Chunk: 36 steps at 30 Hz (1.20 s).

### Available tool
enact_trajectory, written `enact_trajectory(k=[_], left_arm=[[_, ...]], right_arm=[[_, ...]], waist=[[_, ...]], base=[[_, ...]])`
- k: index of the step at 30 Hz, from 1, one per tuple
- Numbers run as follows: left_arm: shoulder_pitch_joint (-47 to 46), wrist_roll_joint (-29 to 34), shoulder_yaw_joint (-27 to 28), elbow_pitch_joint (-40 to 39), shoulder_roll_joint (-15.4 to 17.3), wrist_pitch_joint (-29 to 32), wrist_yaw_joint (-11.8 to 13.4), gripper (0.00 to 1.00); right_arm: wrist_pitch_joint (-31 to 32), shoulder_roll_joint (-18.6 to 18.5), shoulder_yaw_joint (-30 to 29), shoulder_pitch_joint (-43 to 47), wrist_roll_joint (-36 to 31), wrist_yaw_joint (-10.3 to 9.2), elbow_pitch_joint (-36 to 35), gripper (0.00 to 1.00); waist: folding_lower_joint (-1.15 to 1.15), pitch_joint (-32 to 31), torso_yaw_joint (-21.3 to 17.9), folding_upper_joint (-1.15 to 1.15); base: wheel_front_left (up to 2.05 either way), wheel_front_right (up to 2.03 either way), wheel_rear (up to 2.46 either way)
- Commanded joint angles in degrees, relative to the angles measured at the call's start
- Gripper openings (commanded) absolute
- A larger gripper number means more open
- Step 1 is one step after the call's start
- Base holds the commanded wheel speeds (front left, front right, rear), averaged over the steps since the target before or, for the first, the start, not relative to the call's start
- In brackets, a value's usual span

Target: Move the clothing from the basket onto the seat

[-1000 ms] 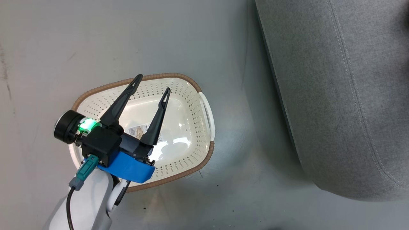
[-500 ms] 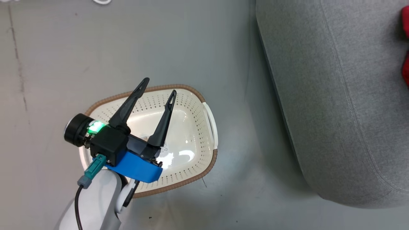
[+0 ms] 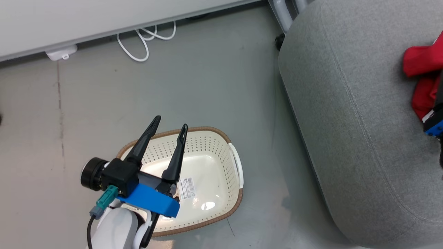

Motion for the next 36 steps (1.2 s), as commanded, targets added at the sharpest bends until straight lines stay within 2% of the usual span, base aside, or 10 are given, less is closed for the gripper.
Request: enact_trajectory(k=[1,9,16,18,19,29,36], left_arm=[[1.41,-0.36,0.72,0.37,-0.35,-0.15,-0.04,1.0],[6.73,-1.01,4.8,2.37,-2.47,-0.15,-0.05,1.0],[10.44,-0.28,9.01,3.18,-3.83,-0.15,-0.05,1.0],[11.96,-0.16,10.85,3.68,-4.35,-0.15,-0.05,1.0],[11.96,-0.16,10.85,3.68,-4.35,-0.15,-0.05,1.0],[14.52,0.38,14.7,6.11,-5.07,-0.15,-0.05,1.0],[14.63,0.52,15.47,7.18,-5.18,-0.15,-0.05,1.0]], right_arm=[[-0.31,0.67,0.68,1.85,-0.46,0.01,-0.71,1.0],[-0.3,4.15,4.46,11.53,0.24,0.01,-6.87,1.0],[-0.16,7.69,7.33,20.49,0.76,0.01,-15.2,1.0],[0.5,9.53,8.38,25.02,0.38,0.01,-20.02,1.0],[0.5,9.53,8.38,25.02,0.38,0.01,-20.02,1.0],[3.98,15.06,10.65,38.02,-2.93,0.01,-37.12,1.0],[6.53,16.56,11.3,44.01,-3.44,0.01,-45.56,1.0]], waist=[[0.0,-3.25,1.3,0.0],[0.0,-11.0,4.1,0.0],[0.0,-14.91,6.22,0.0],[0.0,-16.4,6.97,0.0],[0.0,-16.4,6.97,0.0],[0.0,-19.14,9.4,0.0],[0.0,-19.64,10.82,0.0]], base=[[0.0,0.0,0.0],[0.0,0.0,0.0],[0.0,0.0,0.0],[0.0,0.0,0.0],[0.0,0.0,0.0],[0.0,0.0,0.0],[0.0,0.0,0.0]])
